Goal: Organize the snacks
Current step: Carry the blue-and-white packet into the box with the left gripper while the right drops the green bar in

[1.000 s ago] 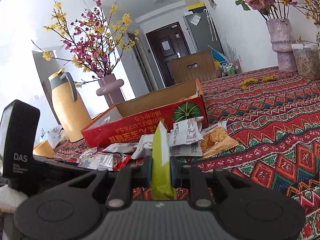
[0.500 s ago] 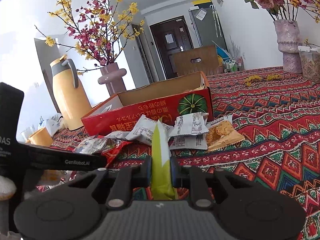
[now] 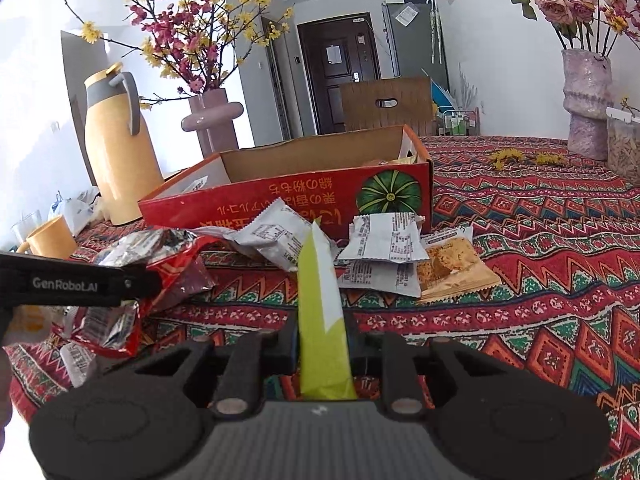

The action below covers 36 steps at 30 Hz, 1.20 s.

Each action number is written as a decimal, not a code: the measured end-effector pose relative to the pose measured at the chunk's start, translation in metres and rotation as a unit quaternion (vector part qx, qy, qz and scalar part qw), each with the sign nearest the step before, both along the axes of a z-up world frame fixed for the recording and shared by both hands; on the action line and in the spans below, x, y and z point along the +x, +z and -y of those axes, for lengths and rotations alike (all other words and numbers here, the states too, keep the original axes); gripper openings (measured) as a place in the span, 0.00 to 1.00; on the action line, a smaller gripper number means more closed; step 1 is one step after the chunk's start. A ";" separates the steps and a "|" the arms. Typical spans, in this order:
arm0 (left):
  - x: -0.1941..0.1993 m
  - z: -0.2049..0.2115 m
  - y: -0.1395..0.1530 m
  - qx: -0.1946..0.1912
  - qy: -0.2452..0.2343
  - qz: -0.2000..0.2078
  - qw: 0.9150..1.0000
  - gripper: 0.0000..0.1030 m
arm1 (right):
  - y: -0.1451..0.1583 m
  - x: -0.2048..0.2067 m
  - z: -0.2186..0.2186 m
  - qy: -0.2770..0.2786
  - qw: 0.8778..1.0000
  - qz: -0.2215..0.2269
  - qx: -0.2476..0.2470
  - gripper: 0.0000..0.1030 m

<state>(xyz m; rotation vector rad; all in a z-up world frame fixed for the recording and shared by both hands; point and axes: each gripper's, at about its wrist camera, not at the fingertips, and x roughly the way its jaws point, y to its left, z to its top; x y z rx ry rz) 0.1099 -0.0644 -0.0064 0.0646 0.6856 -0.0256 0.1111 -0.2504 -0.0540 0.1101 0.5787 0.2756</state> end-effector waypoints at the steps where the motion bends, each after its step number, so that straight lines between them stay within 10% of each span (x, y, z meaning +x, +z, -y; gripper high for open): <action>1: -0.001 -0.001 0.001 -0.002 -0.001 0.002 1.000 0.55 | 0.001 -0.001 0.000 0.000 1.000 0.002 0.001 0.18; 36: 0.055 -0.030 0.065 -0.018 -0.003 0.076 0.997 0.56 | 0.073 0.061 -0.020 -0.007 0.997 0.080 0.019 0.18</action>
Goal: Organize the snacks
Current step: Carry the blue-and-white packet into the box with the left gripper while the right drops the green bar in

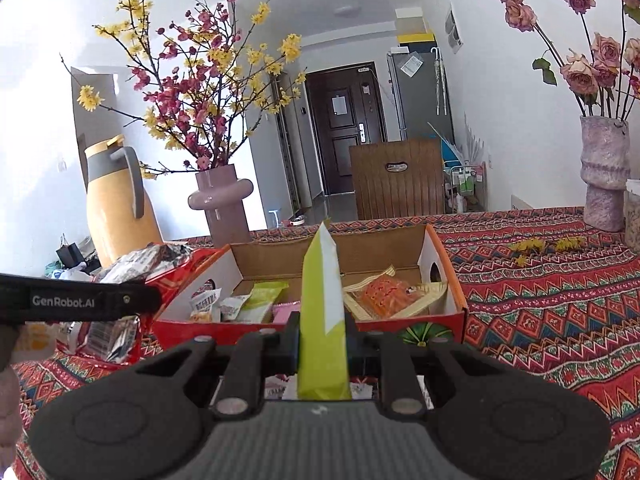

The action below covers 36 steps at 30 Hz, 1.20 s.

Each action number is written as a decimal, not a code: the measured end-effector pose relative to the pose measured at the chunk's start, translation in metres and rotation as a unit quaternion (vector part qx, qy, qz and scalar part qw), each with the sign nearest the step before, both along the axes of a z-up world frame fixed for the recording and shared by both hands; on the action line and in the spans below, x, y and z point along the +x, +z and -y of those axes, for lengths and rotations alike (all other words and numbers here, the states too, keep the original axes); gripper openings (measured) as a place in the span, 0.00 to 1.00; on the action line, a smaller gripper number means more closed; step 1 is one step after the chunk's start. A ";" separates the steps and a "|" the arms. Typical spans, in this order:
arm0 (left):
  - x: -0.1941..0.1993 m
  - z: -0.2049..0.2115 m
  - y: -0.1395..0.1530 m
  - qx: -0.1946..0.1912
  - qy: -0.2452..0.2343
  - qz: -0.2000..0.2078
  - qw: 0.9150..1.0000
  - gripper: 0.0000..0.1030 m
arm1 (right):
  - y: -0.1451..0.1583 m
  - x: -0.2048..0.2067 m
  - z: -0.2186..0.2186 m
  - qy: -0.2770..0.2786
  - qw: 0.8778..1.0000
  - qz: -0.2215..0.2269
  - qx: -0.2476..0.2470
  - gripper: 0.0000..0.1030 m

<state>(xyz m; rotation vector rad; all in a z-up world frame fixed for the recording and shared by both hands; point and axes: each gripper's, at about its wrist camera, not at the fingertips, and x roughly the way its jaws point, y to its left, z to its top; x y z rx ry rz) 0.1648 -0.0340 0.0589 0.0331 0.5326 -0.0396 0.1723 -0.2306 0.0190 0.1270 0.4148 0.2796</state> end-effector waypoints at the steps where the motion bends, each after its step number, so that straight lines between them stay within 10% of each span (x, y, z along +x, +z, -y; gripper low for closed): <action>1: 0.004 -0.001 0.001 0.000 0.001 0.001 1.000 0.55 | 0.002 0.005 -0.001 0.000 1.000 0.001 0.000 0.18; 36: 0.126 -0.028 -0.043 -0.035 0.023 -0.033 0.999 0.56 | -0.018 0.122 -0.024 -0.006 0.999 -0.035 -0.020 0.18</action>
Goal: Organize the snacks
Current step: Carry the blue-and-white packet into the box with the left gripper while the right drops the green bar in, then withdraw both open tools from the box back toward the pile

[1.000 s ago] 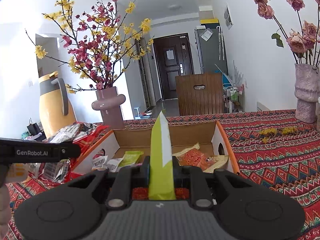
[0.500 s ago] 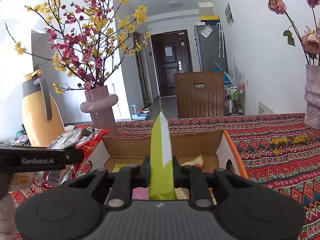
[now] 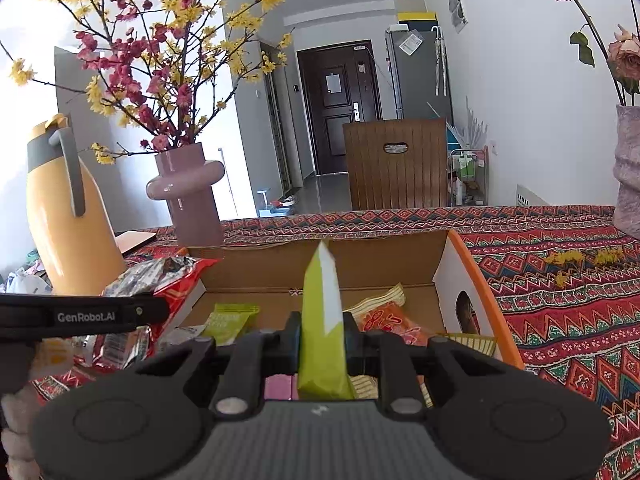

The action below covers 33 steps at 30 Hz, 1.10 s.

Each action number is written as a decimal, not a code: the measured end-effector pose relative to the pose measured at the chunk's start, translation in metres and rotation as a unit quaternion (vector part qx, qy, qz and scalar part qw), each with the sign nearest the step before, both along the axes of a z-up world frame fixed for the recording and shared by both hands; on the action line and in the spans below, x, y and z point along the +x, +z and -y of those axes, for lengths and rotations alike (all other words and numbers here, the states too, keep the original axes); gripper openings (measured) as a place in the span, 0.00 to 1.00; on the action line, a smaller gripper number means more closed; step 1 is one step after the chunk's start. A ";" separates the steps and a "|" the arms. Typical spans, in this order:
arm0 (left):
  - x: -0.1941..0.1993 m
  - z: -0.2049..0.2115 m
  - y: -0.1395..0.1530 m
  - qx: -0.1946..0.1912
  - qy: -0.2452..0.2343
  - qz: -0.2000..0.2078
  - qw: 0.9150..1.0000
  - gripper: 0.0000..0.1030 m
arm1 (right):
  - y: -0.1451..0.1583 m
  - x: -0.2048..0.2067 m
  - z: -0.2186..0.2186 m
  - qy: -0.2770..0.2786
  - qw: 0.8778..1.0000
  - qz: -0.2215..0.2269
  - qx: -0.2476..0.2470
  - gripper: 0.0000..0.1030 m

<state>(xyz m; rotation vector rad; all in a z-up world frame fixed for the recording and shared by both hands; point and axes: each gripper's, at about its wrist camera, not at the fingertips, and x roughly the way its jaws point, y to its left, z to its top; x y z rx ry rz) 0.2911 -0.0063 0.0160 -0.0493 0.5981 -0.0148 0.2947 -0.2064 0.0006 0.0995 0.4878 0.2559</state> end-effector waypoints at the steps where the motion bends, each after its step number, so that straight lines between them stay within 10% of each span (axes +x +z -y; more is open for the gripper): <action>1: 0.000 0.000 -0.001 -0.001 -0.001 -0.001 1.000 0.56 | 0.000 0.000 0.000 -0.001 1.000 0.000 -0.001 0.19; 6: -0.007 -0.003 0.003 -0.007 0.001 0.013 1.000 0.57 | 0.000 -0.005 -0.001 -0.001 1.000 0.006 -0.002 0.20; 8: -0.010 -0.005 0.005 -0.007 0.004 0.021 1.000 0.63 | 0.001 -0.008 0.001 -0.002 1.000 0.010 0.003 0.34; 10: -0.013 -0.006 0.007 -0.009 0.007 0.029 1.000 0.72 | 0.002 -0.011 0.003 -0.008 1.000 0.019 0.006 0.69; 16: -0.020 -0.008 0.012 -0.011 0.019 0.052 0.998 0.99 | 0.008 -0.021 0.010 -0.020 0.999 0.044 0.016 0.95; 33: -0.039 -0.003 0.029 -0.008 0.021 0.077 0.997 1.00 | 0.017 -0.030 0.009 -0.021 0.998 0.065 0.014 1.00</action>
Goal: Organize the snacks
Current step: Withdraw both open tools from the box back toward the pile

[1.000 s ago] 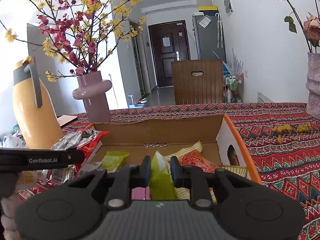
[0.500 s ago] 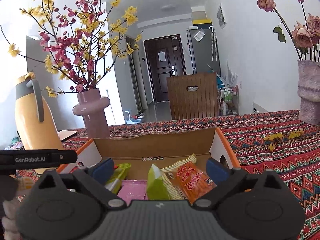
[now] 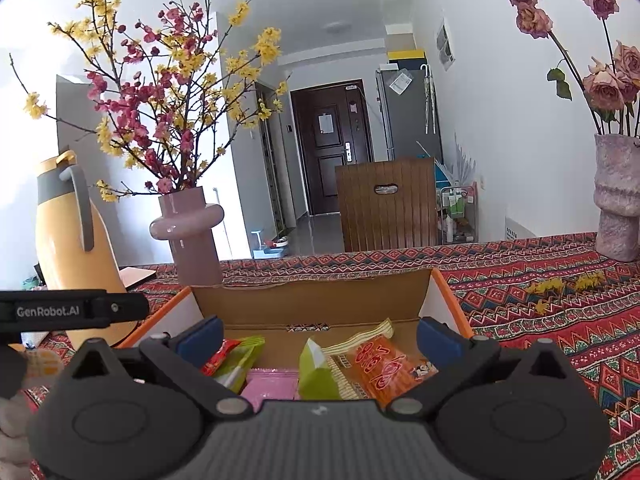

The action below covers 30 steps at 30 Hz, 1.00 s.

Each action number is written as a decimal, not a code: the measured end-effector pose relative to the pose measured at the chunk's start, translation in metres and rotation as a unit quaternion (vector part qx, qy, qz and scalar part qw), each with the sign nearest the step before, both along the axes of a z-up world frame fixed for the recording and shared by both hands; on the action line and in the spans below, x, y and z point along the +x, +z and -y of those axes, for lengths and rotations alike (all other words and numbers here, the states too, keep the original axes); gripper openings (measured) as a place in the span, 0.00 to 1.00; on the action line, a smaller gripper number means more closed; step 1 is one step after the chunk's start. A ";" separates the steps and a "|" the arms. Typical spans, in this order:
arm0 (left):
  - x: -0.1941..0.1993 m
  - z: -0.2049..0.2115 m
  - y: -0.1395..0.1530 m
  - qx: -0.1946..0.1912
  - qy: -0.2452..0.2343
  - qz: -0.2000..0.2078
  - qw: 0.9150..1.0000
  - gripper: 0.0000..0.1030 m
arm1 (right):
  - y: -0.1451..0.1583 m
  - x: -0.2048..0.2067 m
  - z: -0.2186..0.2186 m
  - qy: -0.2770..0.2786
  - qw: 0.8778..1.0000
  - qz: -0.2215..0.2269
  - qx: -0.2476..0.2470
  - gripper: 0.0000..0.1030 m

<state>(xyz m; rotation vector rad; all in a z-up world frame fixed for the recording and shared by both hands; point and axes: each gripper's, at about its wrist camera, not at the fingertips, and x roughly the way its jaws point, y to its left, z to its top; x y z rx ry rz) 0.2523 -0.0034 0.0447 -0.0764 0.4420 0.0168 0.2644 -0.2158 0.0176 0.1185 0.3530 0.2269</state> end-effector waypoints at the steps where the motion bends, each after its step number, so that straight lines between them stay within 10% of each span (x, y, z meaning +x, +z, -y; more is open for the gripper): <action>1: -0.003 0.000 0.003 0.000 0.001 0.002 1.000 1.00 | 0.002 -0.001 0.000 -0.001 1.000 0.003 0.000 1.00; 30: -0.124 -0.025 0.003 0.017 0.021 -0.017 0.999 1.00 | 0.003 -0.120 0.002 0.008 1.000 -0.025 0.009 1.00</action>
